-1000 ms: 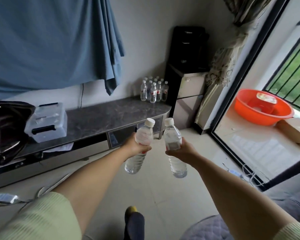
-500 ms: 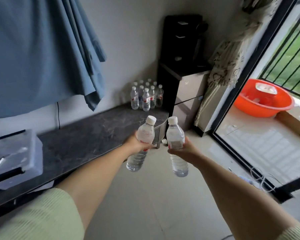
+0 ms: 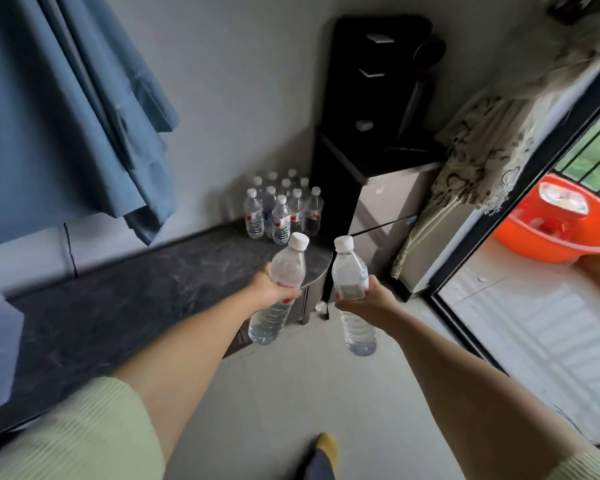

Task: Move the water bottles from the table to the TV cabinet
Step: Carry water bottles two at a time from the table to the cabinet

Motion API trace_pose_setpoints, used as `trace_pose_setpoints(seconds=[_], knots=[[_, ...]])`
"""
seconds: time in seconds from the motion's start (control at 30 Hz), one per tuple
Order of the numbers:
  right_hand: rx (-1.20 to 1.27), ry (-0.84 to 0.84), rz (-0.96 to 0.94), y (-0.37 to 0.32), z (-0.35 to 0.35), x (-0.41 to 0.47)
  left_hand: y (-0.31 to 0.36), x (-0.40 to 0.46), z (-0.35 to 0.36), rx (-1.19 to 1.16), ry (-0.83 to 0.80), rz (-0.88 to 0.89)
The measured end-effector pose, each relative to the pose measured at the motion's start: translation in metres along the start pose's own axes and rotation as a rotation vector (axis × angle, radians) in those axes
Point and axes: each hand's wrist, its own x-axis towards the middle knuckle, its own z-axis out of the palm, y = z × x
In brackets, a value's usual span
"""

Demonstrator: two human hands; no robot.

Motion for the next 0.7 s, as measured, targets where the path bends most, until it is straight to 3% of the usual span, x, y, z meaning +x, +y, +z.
trace_pose_setpoints(seconds=[0.3, 0.7], knots=[[-0.063, -0.051, -0.012, -0.019, -0.046, 0.129, 0.049, 0.099, 0.029, -0.068, 0.031, -0.075], [0.021, -0.085, 0.090, -0.030, -0.017, 0.271, 0.037, 0.249, 0.009, -0.087, 0.031, -0.199]])
